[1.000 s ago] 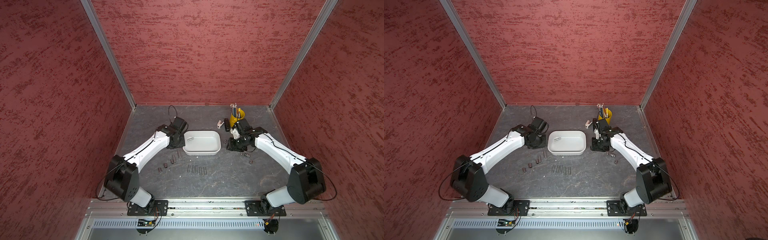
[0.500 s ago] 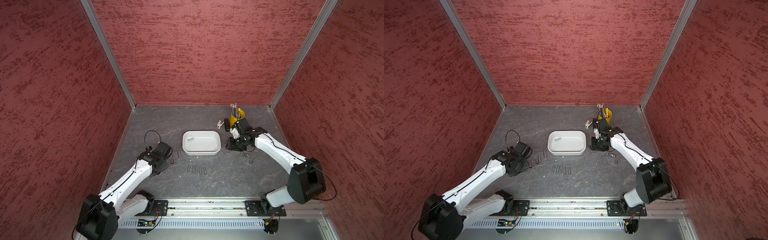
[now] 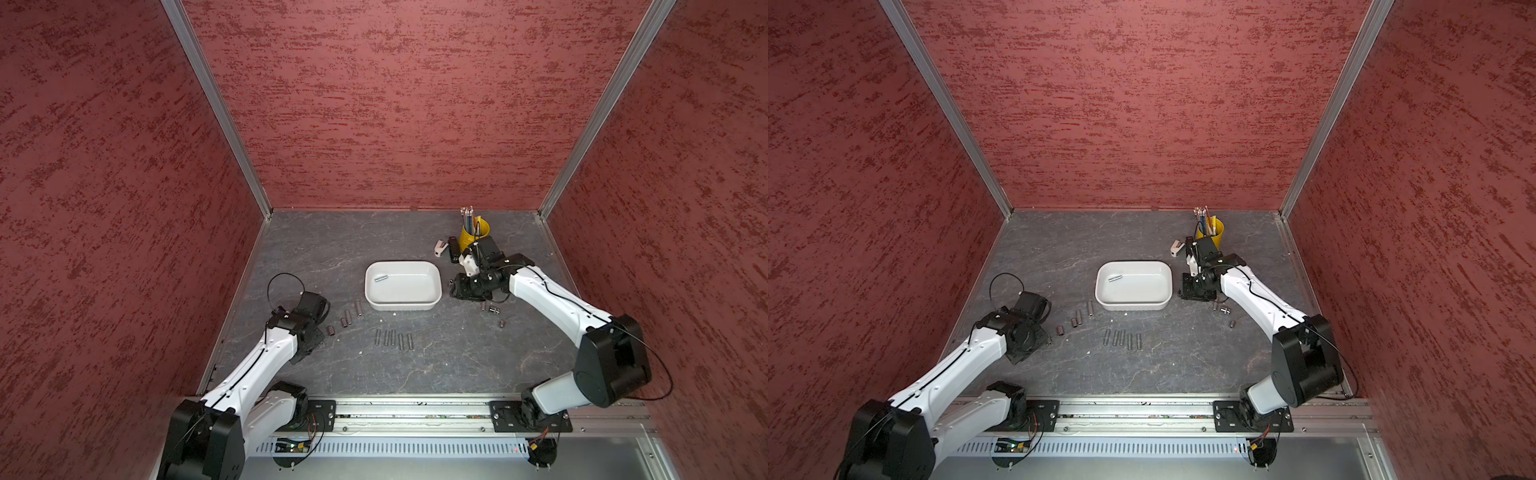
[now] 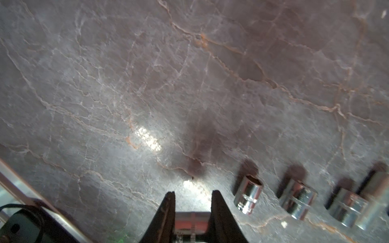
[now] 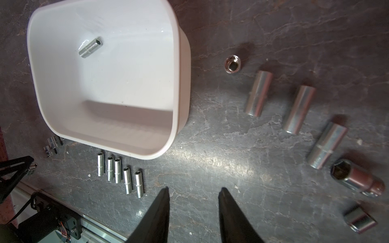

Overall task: Take out the socket from the storage box
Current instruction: Place the socket head at the center of the board.

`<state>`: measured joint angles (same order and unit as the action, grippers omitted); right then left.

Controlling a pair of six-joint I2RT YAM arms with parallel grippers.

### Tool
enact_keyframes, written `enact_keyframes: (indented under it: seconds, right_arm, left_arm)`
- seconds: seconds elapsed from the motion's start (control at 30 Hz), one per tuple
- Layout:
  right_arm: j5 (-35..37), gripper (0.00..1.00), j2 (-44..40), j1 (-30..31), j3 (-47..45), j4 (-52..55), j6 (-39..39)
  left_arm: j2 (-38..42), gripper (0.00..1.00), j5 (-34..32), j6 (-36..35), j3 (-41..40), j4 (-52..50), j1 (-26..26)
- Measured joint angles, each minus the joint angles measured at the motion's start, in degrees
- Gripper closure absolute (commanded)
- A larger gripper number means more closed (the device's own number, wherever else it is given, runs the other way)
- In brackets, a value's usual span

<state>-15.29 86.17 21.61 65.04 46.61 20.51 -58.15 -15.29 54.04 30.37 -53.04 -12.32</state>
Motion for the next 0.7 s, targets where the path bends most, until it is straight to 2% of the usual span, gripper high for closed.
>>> enact_keyframes:
  seconds: [0.2, 0.5, 0.7]
  right_arm:
    - [0.0, 0.59, 0.0, 0.0, 0.0, -0.11, 0.0]
    - [-0.02, 0.58, 0.0, 0.0, -1.16, -0.57, 0.0]
    - [0.0, 0.58, 0.0, 0.0, -1.31, -0.59, -0.02]
  left_arm:
    - [-2.1, 0.67, 3.91, -1.44, -0.57, 3.61, 3.41]
    - [-7.85, 0.66, 6.49, -3.28, -0.39, 7.96, 5.18]
    - [-8.7, 0.62, 7.41, -3.87, -0.37, 9.09, 5.68]
